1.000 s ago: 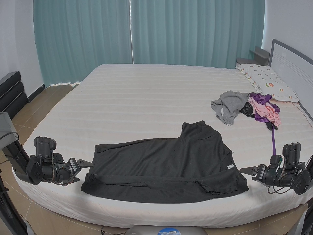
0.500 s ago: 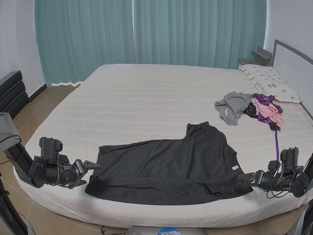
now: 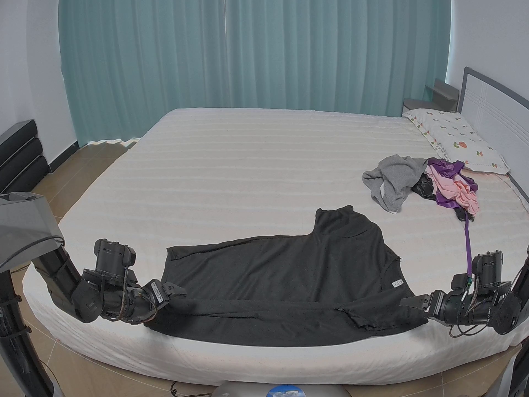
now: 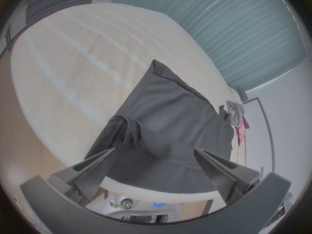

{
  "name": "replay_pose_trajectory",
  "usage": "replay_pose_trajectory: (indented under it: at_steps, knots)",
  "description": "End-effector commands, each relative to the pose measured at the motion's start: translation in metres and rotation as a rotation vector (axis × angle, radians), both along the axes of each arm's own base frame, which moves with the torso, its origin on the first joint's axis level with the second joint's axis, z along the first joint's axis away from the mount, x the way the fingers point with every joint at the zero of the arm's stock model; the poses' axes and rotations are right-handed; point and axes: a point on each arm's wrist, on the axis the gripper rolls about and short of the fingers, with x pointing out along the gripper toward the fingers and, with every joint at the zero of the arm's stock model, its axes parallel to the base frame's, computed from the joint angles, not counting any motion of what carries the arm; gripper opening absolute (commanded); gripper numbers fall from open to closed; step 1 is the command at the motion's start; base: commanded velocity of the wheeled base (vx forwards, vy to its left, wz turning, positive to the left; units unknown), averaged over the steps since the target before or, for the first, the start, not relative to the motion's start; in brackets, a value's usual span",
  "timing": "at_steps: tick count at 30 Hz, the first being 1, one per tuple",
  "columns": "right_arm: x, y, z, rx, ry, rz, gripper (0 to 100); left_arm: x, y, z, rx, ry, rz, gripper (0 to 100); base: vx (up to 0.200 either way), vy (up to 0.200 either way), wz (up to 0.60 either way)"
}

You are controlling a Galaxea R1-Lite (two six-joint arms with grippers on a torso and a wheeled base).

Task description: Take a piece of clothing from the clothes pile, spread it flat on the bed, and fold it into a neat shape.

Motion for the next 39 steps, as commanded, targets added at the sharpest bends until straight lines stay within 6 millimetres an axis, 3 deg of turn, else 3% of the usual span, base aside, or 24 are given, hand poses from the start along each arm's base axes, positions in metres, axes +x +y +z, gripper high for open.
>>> replay_pose_trajectory:
  at_steps: [1, 9, 20, 24, 30, 32, 39]
  knots:
    - [0.0, 0.0, -0.001, 0.0, 0.006, 0.001, 100, 0.013, -0.005, -0.012, 0.027, 0.009, 0.012, 100, 0.0, 0.0, 0.0]
    - [0.001, 0.0, -0.006, -0.004, 0.014, 0.003, 100, 0.042, -0.003, -0.002, -0.064, -0.045, 0.192, 100, 0.0, 0.0, 0.0]
    - [-0.001, 0.002, -0.012, -0.003, -0.032, 0.002, 100, 0.063, 0.037, 0.003, -0.218, -0.227, 0.421, 100, 0.0, 0.0, 0.0]
    - [-0.003, 0.002, -0.01, -0.001, -0.053, 0.0, 100, 0.053, 0.038, 0.002, -0.225, -0.205, 0.391, 100, 0.0, 0.0, 0.0]
    - [-0.004, 0.002, -0.01, -0.001, -0.056, 0.0, 100, 0.021, 0.032, 0.025, -0.229, -0.226, 0.191, 100, 0.0, 0.0, 0.0]
    - [-0.004, 0.002, -0.01, -0.001, -0.056, 0.0, 100, 0.015, 0.022, 0.03, -0.242, -0.221, 0.147, 100, 0.0, 0.0, 0.0]
    - [-0.003, 0.002, -0.01, -0.001, -0.057, 0.0, 100, -0.006, -0.025, 0.017, -0.182, -0.072, 0.011, 100, 0.0, 0.0, 0.0]
